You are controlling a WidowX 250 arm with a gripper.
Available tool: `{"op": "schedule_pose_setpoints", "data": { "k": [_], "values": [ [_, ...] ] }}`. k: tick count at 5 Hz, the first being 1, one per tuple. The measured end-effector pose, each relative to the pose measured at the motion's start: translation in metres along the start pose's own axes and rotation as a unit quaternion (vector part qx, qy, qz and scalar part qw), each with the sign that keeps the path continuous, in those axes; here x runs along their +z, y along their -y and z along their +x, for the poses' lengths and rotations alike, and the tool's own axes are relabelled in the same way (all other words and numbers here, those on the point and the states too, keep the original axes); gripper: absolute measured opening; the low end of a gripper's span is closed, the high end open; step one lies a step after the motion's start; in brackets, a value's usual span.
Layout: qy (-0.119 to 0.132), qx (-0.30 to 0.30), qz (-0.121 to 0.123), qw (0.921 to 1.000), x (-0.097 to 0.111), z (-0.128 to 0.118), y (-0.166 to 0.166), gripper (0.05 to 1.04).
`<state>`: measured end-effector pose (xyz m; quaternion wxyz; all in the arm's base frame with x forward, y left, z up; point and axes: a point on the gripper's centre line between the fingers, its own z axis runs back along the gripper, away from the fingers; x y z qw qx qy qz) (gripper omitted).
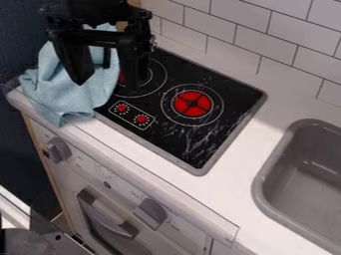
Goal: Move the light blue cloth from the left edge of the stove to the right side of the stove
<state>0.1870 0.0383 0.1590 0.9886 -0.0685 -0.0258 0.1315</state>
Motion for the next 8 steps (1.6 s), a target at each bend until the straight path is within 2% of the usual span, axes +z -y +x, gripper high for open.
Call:
{"op": "schedule_pose_setpoints", "data": {
  "k": [1, 2, 3, 4, 5, 6, 7, 8],
  "values": [
    [-0.009, -0.003, -0.004, 0.9999, -0.006, 0.000, 0.000, 1.000],
    [-0.026, 0.004, -0.024, 0.9994, -0.028, 0.036, -0.017, 1.000],
    [-0.045, 0.036, -0.015, 0.9982, -0.047, 0.076, -0.039, 1.000],
    [-0.068, 0.042, -0.016, 0.9967, -0.074, 0.111, -0.060, 1.000],
    [-0.074, 0.058, -0.011, 0.9955, -0.101, 0.141, -0.092, 1.000],
    [-0.083, 0.077, 0.004, 0.9935, -0.117, 0.151, -0.112, 1.000],
    [-0.072, 0.079, 0.014, 0.9942, -0.123, 0.155, -0.119, 0.945],
    [-0.073, 0.080, 0.019, 0.9939, -0.127, 0.156, -0.120, 0.650]
  ]
}}
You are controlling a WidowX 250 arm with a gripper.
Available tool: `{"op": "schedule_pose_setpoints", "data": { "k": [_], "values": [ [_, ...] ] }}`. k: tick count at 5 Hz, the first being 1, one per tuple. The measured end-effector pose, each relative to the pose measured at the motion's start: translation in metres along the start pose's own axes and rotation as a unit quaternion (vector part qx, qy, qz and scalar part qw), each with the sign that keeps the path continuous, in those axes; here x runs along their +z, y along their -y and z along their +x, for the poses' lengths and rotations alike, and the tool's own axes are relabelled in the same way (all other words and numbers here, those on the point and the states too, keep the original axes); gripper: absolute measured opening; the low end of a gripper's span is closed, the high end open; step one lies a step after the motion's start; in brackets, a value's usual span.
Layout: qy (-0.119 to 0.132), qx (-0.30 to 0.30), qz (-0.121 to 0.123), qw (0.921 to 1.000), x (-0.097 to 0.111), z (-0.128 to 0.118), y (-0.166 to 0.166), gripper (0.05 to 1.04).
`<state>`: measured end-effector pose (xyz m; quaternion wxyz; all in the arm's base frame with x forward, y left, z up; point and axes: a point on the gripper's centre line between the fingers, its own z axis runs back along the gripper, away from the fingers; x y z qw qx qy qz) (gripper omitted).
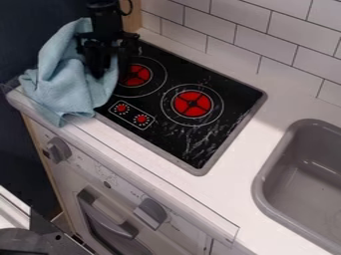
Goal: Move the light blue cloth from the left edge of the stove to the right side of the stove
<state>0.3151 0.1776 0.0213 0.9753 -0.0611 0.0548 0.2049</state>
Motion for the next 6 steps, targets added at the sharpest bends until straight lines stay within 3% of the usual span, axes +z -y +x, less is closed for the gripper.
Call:
{"op": "schedule_pose_setpoints", "data": {
  "k": [1, 2, 3, 4, 5, 6],
  "values": [
    [-0.002, -0.003, -0.002, 1.0000, -0.003, 0.000, 0.003, 0.349],
    [-0.002, -0.006, -0.004, 1.0000, -0.007, -0.002, 0.005, 0.145],
    [-0.015, -0.019, -0.014, 0.9996, -0.008, -0.011, 0.019, 0.054],
    [-0.026, -0.022, -0.015, 0.9993, 0.011, -0.026, 0.047, 0.052],
    [-0.025, -0.029, -0.038, 0.9985, 0.030, -0.047, 0.084, 0.052],
    [-0.062, -0.048, -0.028, 0.9965, 0.035, -0.062, 0.125, 0.052]
  ]
}}
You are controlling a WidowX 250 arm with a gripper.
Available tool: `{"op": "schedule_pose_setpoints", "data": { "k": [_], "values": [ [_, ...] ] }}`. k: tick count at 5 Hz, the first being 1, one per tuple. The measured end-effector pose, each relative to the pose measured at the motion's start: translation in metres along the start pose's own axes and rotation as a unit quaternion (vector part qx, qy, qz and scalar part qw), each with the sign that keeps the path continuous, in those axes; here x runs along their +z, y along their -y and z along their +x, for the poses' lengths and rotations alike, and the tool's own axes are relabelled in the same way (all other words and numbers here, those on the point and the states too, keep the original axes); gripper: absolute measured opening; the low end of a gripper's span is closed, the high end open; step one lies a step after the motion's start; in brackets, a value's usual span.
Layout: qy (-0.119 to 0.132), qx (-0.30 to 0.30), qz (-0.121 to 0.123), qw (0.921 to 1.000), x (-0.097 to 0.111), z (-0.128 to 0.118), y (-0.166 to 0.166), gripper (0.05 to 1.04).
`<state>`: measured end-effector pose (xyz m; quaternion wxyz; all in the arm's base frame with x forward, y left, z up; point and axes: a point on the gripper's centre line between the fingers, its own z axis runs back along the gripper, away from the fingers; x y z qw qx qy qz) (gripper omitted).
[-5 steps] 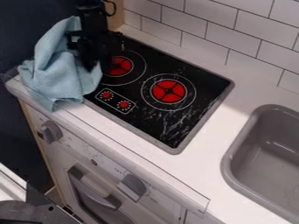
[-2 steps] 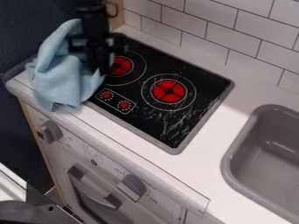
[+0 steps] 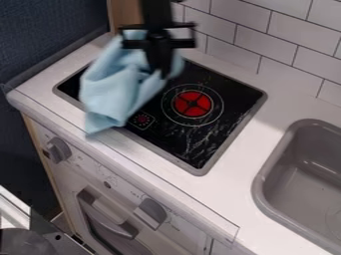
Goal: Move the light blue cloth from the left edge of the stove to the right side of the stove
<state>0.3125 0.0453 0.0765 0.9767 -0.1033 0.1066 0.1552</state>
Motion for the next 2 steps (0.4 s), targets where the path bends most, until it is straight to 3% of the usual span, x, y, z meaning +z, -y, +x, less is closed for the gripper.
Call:
{"op": "schedule_pose_setpoints", "data": {
  "k": [1, 2],
  "values": [
    [-0.012, -0.031, 0.005, 0.9994, -0.008, -0.006, 0.036, 0.052],
    [-0.036, -0.037, 0.015, 0.9985, -0.031, -0.009, 0.057, 0.052]
  ]
}}
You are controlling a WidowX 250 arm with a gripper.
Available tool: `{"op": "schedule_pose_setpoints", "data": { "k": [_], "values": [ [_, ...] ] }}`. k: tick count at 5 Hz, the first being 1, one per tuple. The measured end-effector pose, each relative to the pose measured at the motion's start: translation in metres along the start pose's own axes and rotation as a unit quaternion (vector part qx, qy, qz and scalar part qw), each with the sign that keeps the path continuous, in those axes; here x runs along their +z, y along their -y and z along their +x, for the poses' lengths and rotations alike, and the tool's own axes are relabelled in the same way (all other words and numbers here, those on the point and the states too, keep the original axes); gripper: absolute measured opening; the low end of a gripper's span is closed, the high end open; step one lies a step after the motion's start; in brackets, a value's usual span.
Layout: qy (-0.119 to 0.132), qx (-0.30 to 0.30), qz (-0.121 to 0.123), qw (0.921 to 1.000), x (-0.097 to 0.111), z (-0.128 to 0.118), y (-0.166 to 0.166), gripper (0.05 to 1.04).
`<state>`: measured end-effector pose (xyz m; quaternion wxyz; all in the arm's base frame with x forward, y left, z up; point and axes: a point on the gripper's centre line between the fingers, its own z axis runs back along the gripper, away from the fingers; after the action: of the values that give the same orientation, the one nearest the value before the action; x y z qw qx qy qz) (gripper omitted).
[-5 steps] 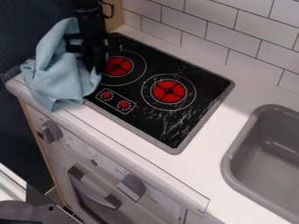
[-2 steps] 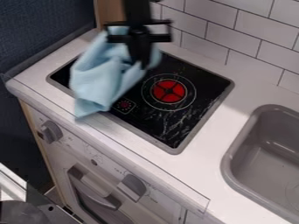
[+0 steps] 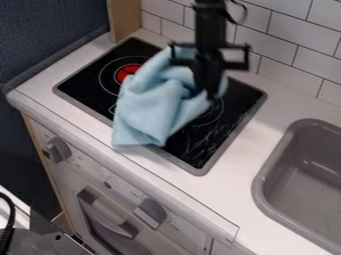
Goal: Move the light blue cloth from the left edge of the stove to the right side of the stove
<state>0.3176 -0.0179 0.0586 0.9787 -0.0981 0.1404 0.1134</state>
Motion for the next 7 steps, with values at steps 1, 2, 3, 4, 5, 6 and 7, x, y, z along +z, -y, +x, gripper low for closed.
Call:
{"op": "schedule_pose_setpoints", "data": {
  "k": [1, 2, 3, 4, 5, 6, 7],
  "values": [
    [-0.008, -0.004, 0.001, 1.0000, -0.017, 0.000, 0.022, 0.052],
    [-0.004, -0.021, -0.010, 0.9997, -0.027, 0.000, 0.031, 0.052],
    [0.026, -0.046, -0.017, 0.9984, -0.042, -0.005, 0.026, 0.070],
    [0.052, -0.093, -0.030, 0.9938, -0.029, -0.010, 0.031, 0.213],
    [0.125, -0.078, -0.056, 0.9875, -0.005, -0.028, 0.036, 0.460],
    [0.184, -0.045, -0.052, 0.9806, 0.014, -0.039, 0.031, 0.775],
    [0.201, -0.047, -0.039, 0.9777, 0.006, -0.040, 0.021, 1.003]
  ]
}}
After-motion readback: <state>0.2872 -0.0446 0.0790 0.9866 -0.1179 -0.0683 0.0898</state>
